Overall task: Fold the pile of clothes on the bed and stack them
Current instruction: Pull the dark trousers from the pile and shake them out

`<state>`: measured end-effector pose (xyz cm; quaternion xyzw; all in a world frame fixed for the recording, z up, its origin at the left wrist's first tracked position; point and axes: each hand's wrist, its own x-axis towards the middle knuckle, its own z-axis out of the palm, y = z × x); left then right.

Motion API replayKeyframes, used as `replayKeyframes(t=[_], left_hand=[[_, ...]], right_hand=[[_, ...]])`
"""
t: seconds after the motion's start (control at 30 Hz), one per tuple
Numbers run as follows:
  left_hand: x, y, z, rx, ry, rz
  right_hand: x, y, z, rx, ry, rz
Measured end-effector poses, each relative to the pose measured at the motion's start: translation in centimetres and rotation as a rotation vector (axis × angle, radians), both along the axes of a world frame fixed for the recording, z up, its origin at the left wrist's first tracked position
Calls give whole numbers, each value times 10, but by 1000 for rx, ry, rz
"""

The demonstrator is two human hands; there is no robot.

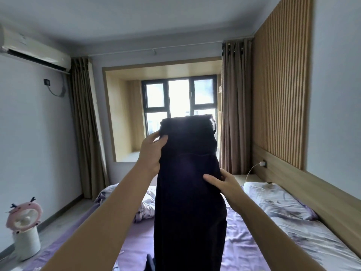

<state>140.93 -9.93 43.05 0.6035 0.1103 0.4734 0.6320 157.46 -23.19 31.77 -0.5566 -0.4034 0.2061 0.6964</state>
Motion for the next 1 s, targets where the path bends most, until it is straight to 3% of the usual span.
replayKeyframes(t=[0.13,0.23,0.3,0.37,0.47,0.57,0.63,0.7,0.77,1.0], left_hand=[[-13,19,3,-69,67,119],[-22,30,3,-28,223,227],[-28,30,0,150,352,489],[-33,21,-4,519,279,741],[-23,-2,-6,1151,182,653],[-3,-13,-14,1443,516,491],[7,-8,-24,1420,698,400],[13,0,-38,1293,663,368],[13,3,-48,1279,668,477],[36,-17,-18,1754,786,702]], right_hand=[[-4,-3,18,66,-35,50],[-19,3,32,101,-108,-10],[-29,7,39,102,-187,-23],[-38,11,40,66,-277,-34],[-51,20,36,-3,-390,-29],[-58,23,30,-33,-458,1],[-57,22,27,-35,-454,3],[-56,18,24,-82,-468,-9],[-56,16,20,-138,-480,21],[-6,-29,-33,-247,-270,157]])
